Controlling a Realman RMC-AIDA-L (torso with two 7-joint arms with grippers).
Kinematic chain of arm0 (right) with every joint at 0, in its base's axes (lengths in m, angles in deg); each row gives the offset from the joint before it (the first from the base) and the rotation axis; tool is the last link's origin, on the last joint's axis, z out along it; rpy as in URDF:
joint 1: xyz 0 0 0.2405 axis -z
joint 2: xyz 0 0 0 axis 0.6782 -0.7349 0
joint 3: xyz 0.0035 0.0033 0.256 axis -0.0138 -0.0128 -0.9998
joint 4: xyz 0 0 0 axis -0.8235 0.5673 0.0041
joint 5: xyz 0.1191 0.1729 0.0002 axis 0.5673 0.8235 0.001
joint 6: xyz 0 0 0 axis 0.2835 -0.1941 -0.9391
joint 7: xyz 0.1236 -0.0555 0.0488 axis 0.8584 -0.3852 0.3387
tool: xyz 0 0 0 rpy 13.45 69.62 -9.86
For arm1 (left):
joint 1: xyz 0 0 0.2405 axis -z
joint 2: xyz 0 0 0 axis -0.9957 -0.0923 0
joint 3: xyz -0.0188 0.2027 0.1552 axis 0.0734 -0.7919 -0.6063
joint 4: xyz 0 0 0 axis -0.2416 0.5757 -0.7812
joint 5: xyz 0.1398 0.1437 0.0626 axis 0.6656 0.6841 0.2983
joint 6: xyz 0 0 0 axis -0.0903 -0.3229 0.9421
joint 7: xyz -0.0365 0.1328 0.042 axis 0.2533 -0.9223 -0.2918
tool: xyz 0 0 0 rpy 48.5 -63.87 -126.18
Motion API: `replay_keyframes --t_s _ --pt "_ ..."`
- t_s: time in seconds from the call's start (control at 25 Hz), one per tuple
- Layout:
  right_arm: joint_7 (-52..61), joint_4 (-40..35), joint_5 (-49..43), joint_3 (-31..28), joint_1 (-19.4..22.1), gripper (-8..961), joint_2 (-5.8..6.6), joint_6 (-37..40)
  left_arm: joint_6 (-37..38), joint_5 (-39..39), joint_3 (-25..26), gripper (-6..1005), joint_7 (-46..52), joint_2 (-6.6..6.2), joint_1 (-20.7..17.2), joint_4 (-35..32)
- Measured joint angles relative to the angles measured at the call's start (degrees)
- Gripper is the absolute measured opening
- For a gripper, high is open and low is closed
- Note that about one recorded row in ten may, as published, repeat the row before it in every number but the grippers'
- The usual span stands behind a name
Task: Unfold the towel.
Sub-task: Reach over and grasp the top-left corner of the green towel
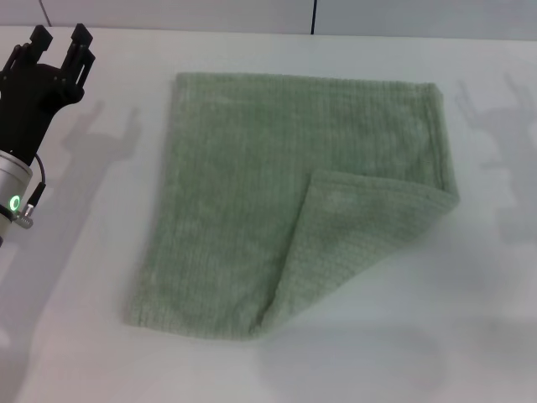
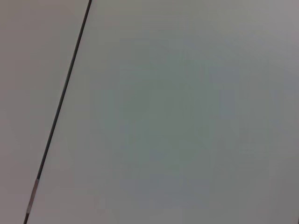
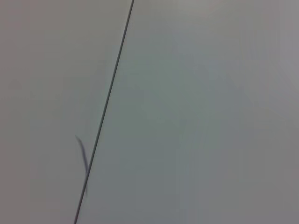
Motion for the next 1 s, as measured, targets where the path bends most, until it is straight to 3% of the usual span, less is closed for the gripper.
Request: replay_keyframes --t_s 0.88,1.0 --pt "3.0 1.7 0.0 -0.3 -1.3 757 0.03 0.3 -2.6 0.4 -0.4 582 -0.4 0.07 1.2 -0.4" --pt "3.2 2.1 0.0 -0.6 -1.4 757 0.07 0.9 -3.4 0.4 -1.1 508 -0.4 0.15 1.4 -0.4"
